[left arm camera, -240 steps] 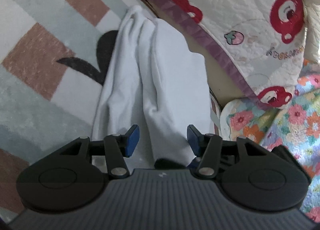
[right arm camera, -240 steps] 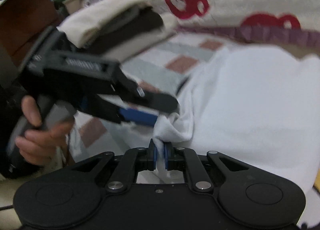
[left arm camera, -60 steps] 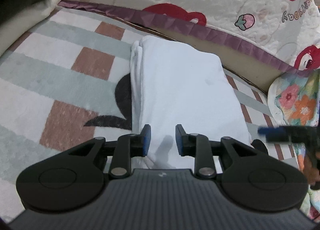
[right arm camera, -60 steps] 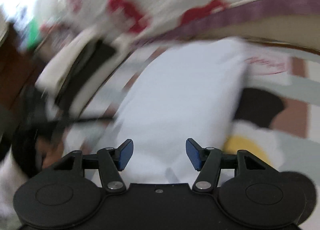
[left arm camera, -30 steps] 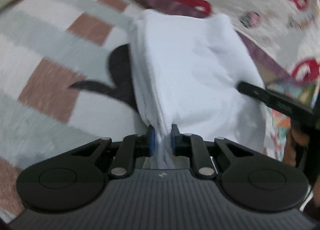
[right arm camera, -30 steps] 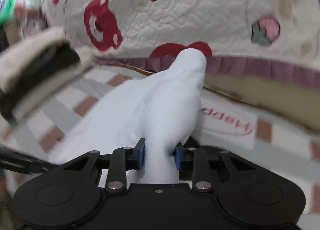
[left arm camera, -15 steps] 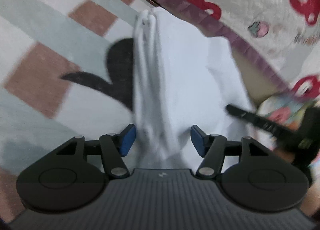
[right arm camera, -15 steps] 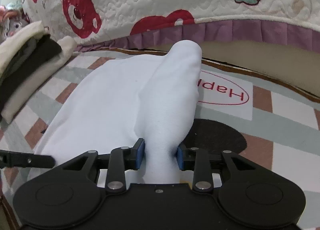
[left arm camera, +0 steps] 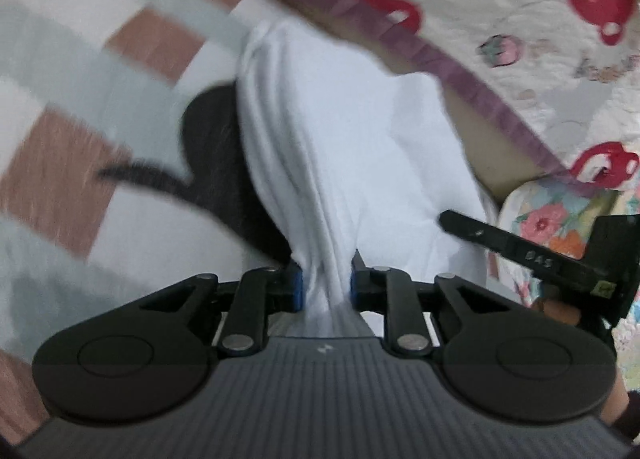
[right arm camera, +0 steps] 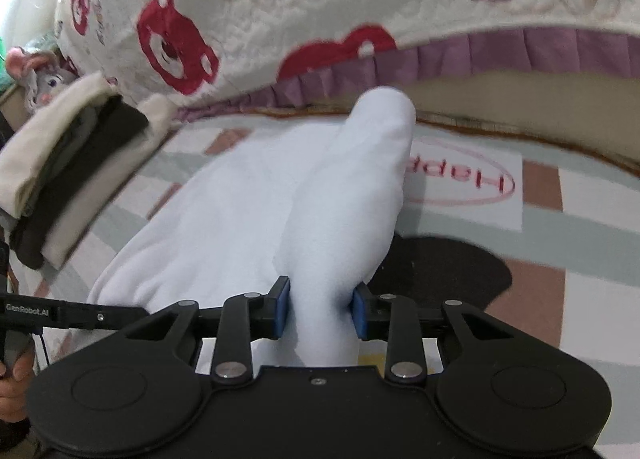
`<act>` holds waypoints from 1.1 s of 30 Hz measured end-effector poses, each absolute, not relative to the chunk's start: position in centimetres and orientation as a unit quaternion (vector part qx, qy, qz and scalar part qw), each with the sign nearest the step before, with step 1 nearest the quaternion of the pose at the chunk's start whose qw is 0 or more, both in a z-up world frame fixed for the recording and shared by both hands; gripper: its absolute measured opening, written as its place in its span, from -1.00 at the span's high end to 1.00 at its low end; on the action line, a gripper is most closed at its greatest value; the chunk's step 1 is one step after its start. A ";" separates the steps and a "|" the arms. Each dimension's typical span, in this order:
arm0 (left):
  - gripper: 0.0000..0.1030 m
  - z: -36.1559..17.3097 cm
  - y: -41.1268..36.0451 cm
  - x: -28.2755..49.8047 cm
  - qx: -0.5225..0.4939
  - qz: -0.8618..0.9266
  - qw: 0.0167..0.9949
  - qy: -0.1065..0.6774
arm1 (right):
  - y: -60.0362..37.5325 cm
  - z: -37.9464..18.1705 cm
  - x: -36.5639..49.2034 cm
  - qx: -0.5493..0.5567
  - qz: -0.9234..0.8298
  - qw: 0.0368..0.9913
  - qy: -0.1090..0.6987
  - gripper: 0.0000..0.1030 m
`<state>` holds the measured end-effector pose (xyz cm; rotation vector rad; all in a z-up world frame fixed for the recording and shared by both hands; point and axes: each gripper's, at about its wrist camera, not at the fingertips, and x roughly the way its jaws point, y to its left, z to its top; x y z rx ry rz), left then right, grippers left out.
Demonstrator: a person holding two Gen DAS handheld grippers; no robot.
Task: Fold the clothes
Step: 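Hold the folded white shirt's end pinched with both grippers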
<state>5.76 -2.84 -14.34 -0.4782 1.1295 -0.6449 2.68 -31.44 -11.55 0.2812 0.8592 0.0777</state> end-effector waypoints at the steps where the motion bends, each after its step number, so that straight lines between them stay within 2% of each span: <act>1: 0.57 -14.7 -2.8 5.8 -0.220 -0.294 0.768 0.525 | -31.4 -12.0 2.7 0.137 0.036 0.896 0.421 0.29; 7: 0.43 -15.5 -2.9 5.9 -0.229 -0.290 0.764 0.528 | -31.9 -12.4 2.5 0.144 0.034 0.894 0.422 0.22; 17: 0.35 -15.9 -3.2 6.5 -0.232 -0.301 0.770 0.513 | -32.8 -12.5 2.5 0.155 0.030 0.891 0.425 0.12; 18: 0.39 -15.9 -3.3 6.5 -0.229 -0.304 0.771 0.510 | -32.9 -12.6 2.5 0.158 0.028 0.891 0.425 0.11; 19: 0.52 -15.9 -3.3 6.5 -0.226 -0.308 0.773 0.507 | -33.0 -12.7 2.5 0.162 0.027 0.890 0.424 0.10; 23: 0.64 -14.5 -3.7 6.2 -0.202 -0.324 0.787 0.485 | -33.5 -13.3 2.6 0.183 0.019 0.889 0.418 -0.04; 25: 0.65 -12.7 -3.9 5.9 -0.188 -0.335 0.797 0.466 | -33.9 -13.7 2.7 0.199 0.020 0.886 0.419 -0.03; 26: 0.65 -11.9 -3.8 5.9 -0.191 -0.340 0.799 0.459 | -34.0 -13.7 2.8 0.211 0.029 0.882 0.420 0.15; 27: 0.65 -11.2 -3.6 6.1 -0.194 -0.340 0.799 0.456 | -34.0 -13.4 2.8 0.220 0.036 0.880 0.419 0.20; 30: 0.63 -11.4 -2.9 7.0 -0.191 -0.330 0.793 0.476 | -34.0 -12.5 2.6 0.241 0.057 0.873 0.420 0.24; 33: 0.61 -14.1 -2.1 7.6 -0.219 -0.312 0.767 0.516 | -33.6 -12.9 2.8 0.220 0.054 0.872 0.434 0.23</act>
